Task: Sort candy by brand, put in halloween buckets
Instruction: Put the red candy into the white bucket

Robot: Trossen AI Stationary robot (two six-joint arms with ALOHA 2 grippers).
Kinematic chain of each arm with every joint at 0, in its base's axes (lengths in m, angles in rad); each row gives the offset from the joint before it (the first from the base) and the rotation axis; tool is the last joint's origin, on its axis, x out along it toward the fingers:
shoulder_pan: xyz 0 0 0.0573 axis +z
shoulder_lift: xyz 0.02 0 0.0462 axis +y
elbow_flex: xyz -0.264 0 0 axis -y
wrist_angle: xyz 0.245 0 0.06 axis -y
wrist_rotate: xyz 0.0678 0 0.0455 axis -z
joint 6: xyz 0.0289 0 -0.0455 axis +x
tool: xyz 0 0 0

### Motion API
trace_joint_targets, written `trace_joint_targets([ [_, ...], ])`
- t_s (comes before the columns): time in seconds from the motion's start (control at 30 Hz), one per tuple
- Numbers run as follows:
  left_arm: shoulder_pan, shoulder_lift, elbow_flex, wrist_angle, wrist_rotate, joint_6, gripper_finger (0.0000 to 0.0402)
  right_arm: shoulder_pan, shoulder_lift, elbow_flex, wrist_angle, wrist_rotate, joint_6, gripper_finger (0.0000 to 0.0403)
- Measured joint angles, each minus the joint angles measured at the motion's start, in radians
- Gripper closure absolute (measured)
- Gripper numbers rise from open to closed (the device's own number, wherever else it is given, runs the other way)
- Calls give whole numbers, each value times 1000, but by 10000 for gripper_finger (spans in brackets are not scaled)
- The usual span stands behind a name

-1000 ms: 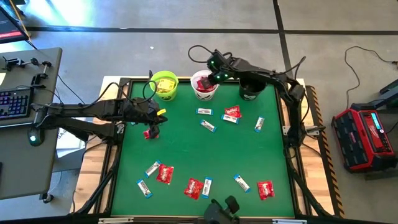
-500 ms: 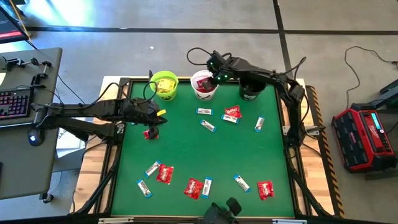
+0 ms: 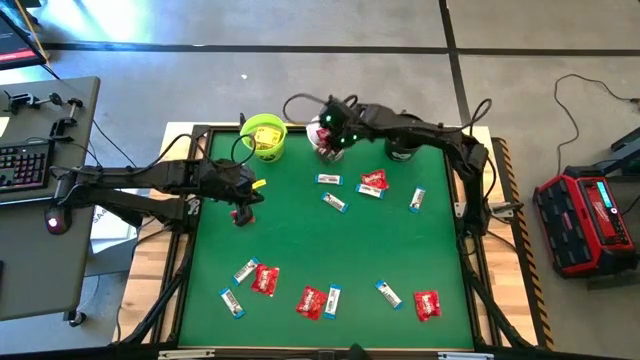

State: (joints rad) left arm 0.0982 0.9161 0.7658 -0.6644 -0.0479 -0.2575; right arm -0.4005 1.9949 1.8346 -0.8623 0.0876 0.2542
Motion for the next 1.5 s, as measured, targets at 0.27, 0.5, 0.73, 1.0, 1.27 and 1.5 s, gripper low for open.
trace_joint_targets([
  [0.27, 0, 0, 0, 2, 40, 23, 402, 133, -2, -97, 124, 20, 128, 402],
  [0.5, -1, 0, 0, 2, 180, 24, 401, 252, -56, -182, 145, 135, 246, 402],
  [0.73, -1, 0, 0, 2, 197, 24, 401, 297, -175, -480, 404, 75, 239, 403],
  [1.0, -35, 0, 0, -2, 314, 32, 402, 344, -421, -805, 645, 61, 245, 403],
  [1.27, -142, 65, 0, -18, 311, -1, 393, 358, -578, -953, 665, 71, 237, 403],
  [1.5, -227, 161, 1, 8, 272, 23, 343, 358, -595, -995, 672, 59, 227, 403],
])
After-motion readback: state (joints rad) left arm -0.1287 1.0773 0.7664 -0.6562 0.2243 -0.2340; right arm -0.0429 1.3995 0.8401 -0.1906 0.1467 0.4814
